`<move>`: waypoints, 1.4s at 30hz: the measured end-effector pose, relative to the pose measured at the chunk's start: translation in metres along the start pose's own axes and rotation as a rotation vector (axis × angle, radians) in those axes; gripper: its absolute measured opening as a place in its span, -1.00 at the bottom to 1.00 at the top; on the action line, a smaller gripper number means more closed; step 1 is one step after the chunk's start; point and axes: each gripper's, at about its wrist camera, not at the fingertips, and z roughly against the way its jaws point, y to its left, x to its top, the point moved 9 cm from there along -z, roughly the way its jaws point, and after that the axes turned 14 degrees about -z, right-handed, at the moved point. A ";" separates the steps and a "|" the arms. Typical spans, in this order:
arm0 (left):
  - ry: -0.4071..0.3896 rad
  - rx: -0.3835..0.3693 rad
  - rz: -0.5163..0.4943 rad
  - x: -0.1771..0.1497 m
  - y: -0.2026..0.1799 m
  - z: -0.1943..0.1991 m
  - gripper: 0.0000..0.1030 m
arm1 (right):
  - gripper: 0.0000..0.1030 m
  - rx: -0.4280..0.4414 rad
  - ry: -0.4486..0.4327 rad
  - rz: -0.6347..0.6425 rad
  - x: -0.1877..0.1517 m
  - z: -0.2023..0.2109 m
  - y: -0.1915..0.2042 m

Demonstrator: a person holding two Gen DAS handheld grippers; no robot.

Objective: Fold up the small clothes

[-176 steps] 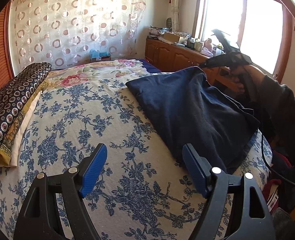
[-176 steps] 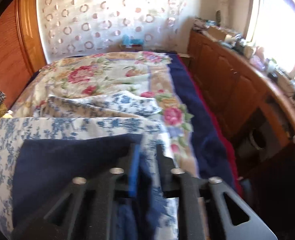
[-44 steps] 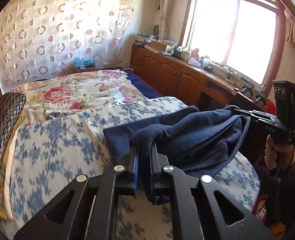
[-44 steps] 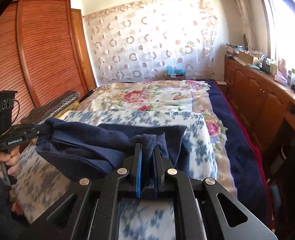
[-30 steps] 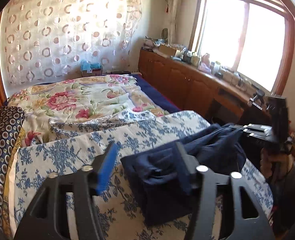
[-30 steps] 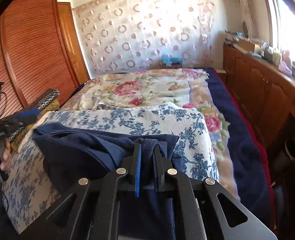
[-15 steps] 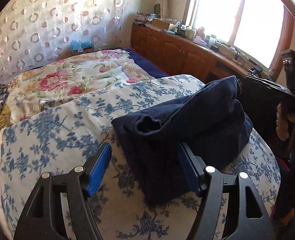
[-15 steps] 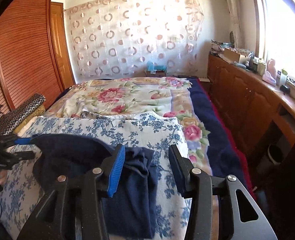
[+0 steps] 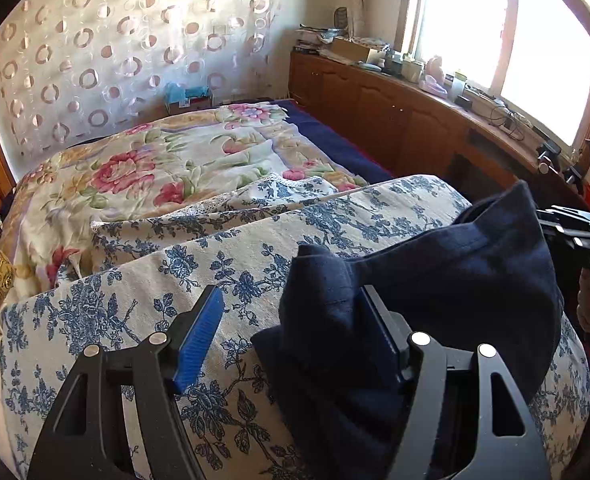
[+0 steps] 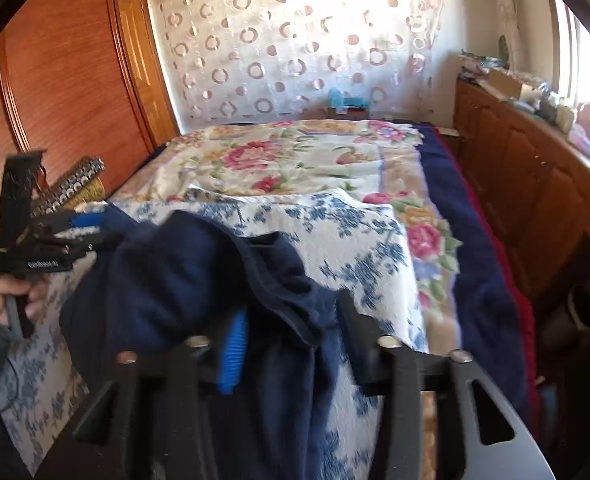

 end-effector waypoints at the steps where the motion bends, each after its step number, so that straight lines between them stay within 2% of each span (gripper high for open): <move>1: -0.003 0.007 -0.007 -0.001 0.000 0.001 0.36 | -0.79 0.017 0.002 -0.004 0.002 -0.001 0.000; 4: -0.008 0.033 -0.025 -0.002 0.000 0.004 0.36 | -0.87 0.020 -0.016 0.012 0.008 -0.003 -0.001; 8: -0.009 0.066 -0.023 -0.004 0.007 0.005 0.36 | -0.87 -0.091 -0.035 -0.047 0.013 -0.009 -0.029; 13: -0.018 0.065 -0.012 -0.005 0.008 0.016 0.36 | -0.86 -0.166 -0.034 0.029 0.007 -0.003 -0.021; 16: -0.031 0.061 -0.012 -0.007 0.004 0.027 0.36 | -0.43 -0.202 -0.056 0.037 0.008 0.008 -0.021; 18: -0.035 0.051 -0.013 -0.010 0.001 0.033 0.36 | 0.11 -0.211 -0.072 0.024 0.009 0.016 -0.021; 20: -0.035 0.033 -0.007 -0.014 -0.003 0.036 0.36 | 0.32 -0.205 -0.091 0.013 0.006 0.020 -0.015; 24: -0.012 -0.003 -0.005 -0.022 -0.010 0.031 0.36 | 0.50 -0.160 -0.085 -0.005 -0.009 0.022 -0.011; 26: 0.025 -0.016 -0.010 -0.028 -0.014 0.020 0.36 | 0.58 -0.139 -0.069 -0.012 -0.017 0.019 -0.009; 29: 0.069 -0.067 0.020 -0.035 -0.016 0.003 0.36 | 0.59 -0.134 -0.031 -0.022 -0.025 0.008 -0.012; 33: 0.080 -0.120 0.065 -0.037 -0.015 -0.006 0.36 | 0.59 -0.151 0.024 -0.052 -0.032 -0.015 -0.024; 35: 0.073 -0.130 0.074 -0.036 -0.016 -0.006 0.35 | 0.59 -0.136 0.036 -0.067 -0.033 -0.021 -0.026; 38: 0.064 -0.151 0.078 -0.035 -0.020 -0.005 0.20 | 0.59 -0.122 0.040 -0.076 -0.030 -0.025 -0.029; 42: 0.056 -0.143 0.067 -0.034 -0.022 -0.005 0.19 | 0.59 -0.096 0.054 -0.101 -0.032 -0.027 -0.029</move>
